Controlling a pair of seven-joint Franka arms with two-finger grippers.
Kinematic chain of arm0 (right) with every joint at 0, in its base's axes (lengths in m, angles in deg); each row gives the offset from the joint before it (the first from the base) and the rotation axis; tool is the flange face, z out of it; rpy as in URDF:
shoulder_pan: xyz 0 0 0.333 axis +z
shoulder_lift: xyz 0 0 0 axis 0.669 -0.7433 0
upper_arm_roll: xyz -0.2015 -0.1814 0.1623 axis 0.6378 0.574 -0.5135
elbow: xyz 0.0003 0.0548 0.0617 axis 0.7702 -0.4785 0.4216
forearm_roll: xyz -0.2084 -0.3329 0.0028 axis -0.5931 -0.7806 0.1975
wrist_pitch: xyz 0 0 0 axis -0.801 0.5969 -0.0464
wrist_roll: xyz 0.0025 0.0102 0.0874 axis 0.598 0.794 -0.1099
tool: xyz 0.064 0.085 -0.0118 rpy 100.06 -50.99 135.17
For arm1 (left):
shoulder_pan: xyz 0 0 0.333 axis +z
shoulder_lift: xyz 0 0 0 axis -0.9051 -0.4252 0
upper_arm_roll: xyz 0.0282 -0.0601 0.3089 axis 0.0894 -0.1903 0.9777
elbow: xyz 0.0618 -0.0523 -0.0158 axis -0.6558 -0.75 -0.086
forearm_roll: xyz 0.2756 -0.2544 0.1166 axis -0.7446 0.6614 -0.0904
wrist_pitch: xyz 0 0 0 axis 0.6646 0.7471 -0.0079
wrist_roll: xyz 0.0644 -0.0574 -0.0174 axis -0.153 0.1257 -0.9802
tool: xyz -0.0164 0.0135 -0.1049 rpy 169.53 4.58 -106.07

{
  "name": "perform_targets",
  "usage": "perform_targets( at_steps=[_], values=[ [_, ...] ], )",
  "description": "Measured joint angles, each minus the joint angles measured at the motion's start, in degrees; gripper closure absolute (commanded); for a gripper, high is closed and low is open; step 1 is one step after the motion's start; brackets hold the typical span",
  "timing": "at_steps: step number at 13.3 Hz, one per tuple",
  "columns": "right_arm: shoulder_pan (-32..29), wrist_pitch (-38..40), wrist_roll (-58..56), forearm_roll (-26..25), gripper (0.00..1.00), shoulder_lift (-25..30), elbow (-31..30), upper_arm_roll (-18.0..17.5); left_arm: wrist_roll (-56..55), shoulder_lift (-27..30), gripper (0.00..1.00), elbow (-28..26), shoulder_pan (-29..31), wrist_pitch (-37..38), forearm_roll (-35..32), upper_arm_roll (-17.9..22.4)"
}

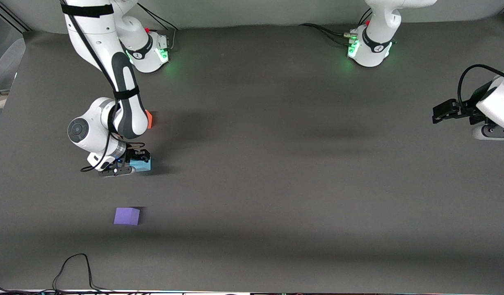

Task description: Place blue block between orange and purple blocks

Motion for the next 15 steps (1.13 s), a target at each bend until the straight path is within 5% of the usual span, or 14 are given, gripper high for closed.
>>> perform_targets(
  at_steps=[1,9,12,15],
  values=[
    [0.0,0.0,0.0,0.09,0.0,-0.01,0.08,0.0,0.0,-0.01,0.0,0.0,0.0,-0.06,0.0,0.0],
    [0.25,0.22,0.0,1.66,0.0,1.1,1.24,0.82,-0.08,-0.19,0.0,-0.01,0.05,-1.5,-0.03,0.18],
    [1.31,5.45,-0.08,-1.75,0.0,5.09,4.01,6.12,-0.08,-0.32,0.0,-0.09,0.05,-1.48,-0.03,0.27],
    [1.46,18.39,1.63,-7.73,0.0,8.66,13.02,10.21,-0.08,-0.32,0.0,-0.24,0.01,-1.44,-0.03,0.23]
  ],
)
